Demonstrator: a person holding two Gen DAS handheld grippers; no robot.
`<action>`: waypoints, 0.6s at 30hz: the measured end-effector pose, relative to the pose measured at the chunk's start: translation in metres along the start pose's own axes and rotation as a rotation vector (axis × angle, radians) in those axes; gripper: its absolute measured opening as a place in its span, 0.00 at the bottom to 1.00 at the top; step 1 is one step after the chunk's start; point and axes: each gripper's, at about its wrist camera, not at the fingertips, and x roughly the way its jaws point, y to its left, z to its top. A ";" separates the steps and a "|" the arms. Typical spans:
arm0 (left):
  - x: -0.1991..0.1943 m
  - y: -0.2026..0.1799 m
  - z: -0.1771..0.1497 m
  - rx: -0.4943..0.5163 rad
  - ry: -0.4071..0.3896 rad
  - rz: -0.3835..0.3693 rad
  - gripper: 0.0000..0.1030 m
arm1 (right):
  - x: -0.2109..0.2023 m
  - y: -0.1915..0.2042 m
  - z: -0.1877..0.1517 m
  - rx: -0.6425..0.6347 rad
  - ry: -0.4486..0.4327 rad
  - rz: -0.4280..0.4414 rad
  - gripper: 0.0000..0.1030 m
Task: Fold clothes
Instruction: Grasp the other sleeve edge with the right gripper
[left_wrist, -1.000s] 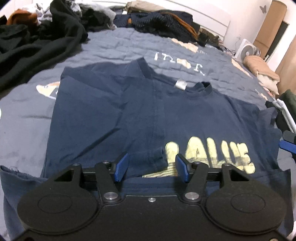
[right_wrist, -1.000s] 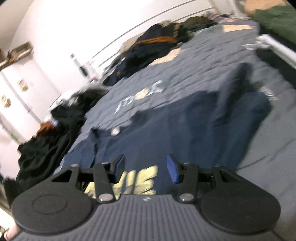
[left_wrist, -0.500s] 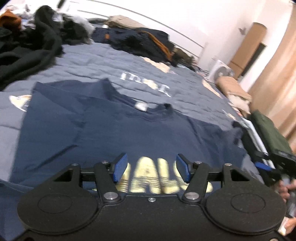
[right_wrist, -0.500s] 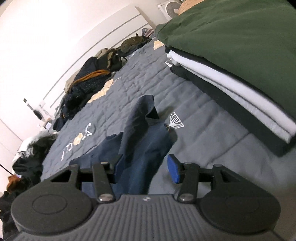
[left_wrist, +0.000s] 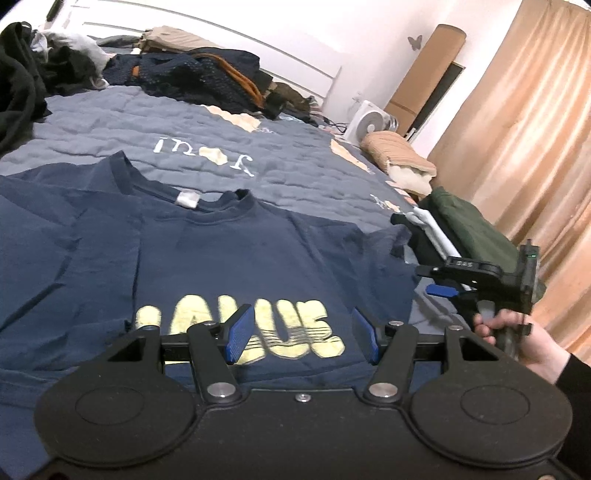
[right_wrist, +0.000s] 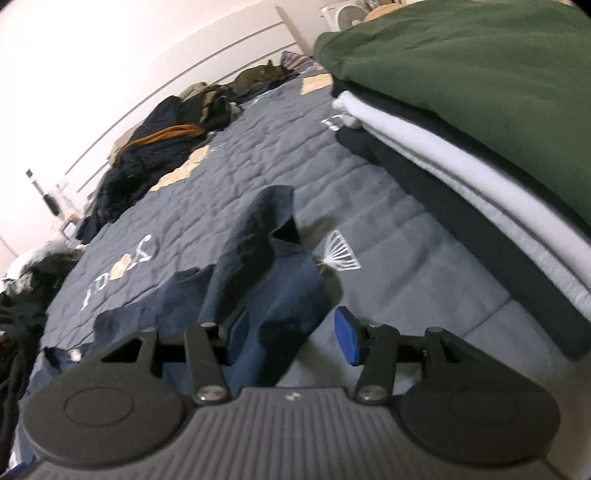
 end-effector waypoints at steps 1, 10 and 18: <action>0.001 0.000 0.000 0.000 0.002 0.002 0.56 | 0.003 -0.002 0.000 0.007 0.001 -0.008 0.49; 0.005 0.004 -0.002 -0.012 0.019 0.031 0.56 | 0.018 -0.016 0.001 0.090 0.000 0.000 0.49; 0.006 0.005 -0.002 -0.007 0.026 0.041 0.56 | 0.002 -0.007 0.007 0.115 -0.068 0.066 0.09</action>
